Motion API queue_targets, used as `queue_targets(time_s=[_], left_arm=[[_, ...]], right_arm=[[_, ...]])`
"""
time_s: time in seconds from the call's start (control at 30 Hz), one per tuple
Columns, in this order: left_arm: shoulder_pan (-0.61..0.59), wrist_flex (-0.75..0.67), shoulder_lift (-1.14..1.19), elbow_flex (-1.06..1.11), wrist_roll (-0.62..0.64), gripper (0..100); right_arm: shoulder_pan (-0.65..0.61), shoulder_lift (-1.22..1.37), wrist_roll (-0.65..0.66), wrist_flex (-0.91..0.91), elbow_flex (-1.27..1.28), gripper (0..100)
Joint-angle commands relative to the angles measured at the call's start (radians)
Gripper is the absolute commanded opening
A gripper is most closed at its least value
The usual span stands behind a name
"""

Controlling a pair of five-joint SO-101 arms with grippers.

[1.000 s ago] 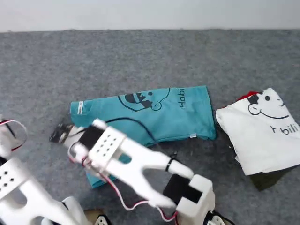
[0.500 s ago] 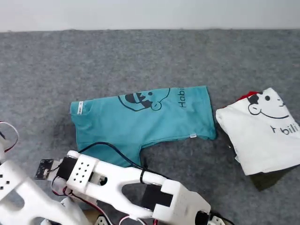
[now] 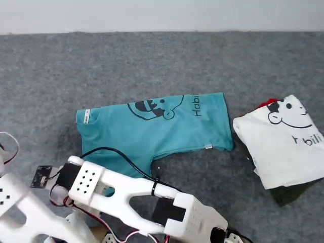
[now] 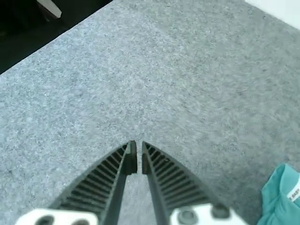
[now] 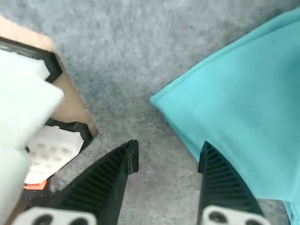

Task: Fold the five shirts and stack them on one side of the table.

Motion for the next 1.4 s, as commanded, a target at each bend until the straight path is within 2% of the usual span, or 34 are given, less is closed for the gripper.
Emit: queue_targets(time_s=[0.0,0.43,0.67,0.83,1.03,1.2,1.37], left_arm=[[-0.008,-0.020,-0.006,-0.041,0.021,3],[-0.008,-0.015,-0.006,-0.039,0.021,3],[-0.008,-0.015,-0.006,-0.039,0.021,3],[-0.008,-0.015,-0.006,-0.039,0.021,3],[-0.008,-0.014,-0.006,-0.038,0.021,3],[-0.008,-0.014,-0.006,-0.038,0.021,3],[-0.008,-0.014,-0.006,-0.038,0.021,3]], right_arm=[[0.016,-0.016,-0.003,-0.053,0.000,21.9],[0.015,-0.016,-0.012,-0.194,0.167,21.6],[0.018,-0.016,-0.012,-0.328,0.287,5.9],[0.021,-0.018,-0.012,-0.406,0.358,6.9],[0.031,-0.024,-0.006,-0.410,0.359,5.6],[0.102,-0.027,-0.006,-0.387,0.319,1.0],[0.174,-0.027,-0.006,-0.303,0.221,1.0]])
